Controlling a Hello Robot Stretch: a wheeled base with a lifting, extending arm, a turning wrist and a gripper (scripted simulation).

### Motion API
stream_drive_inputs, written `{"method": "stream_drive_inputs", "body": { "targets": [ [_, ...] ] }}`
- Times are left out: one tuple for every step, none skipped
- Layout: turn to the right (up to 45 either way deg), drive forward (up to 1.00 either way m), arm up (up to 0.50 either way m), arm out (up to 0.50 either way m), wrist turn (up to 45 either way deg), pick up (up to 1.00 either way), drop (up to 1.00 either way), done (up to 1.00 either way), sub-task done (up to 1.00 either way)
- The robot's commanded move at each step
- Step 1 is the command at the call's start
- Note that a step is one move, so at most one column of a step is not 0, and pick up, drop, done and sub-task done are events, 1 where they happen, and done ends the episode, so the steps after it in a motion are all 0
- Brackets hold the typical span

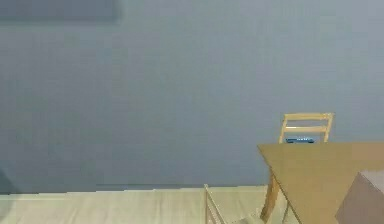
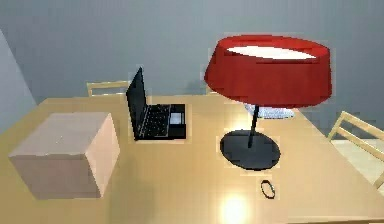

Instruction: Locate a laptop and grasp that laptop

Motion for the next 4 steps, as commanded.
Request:
{"method": "stream_drive_inputs", "body": {
  "targets": [
    [45.0, 0.00, 0.00, 0.00, 0.0, 0.00, 0.00, 0.00, 0.00],
    [45.0, 0.00, 0.00, 0.00, 0.0, 0.00, 0.00, 0.00, 0.00],
    [33.0, 0.00, 0.00, 0.00, 0.0, 0.00, 0.00, 0.00, 0.00],
    [0.0, 0.25, 0.00, 0.00, 0.0, 0.00, 0.00, 0.00, 0.00]
  ]
}}
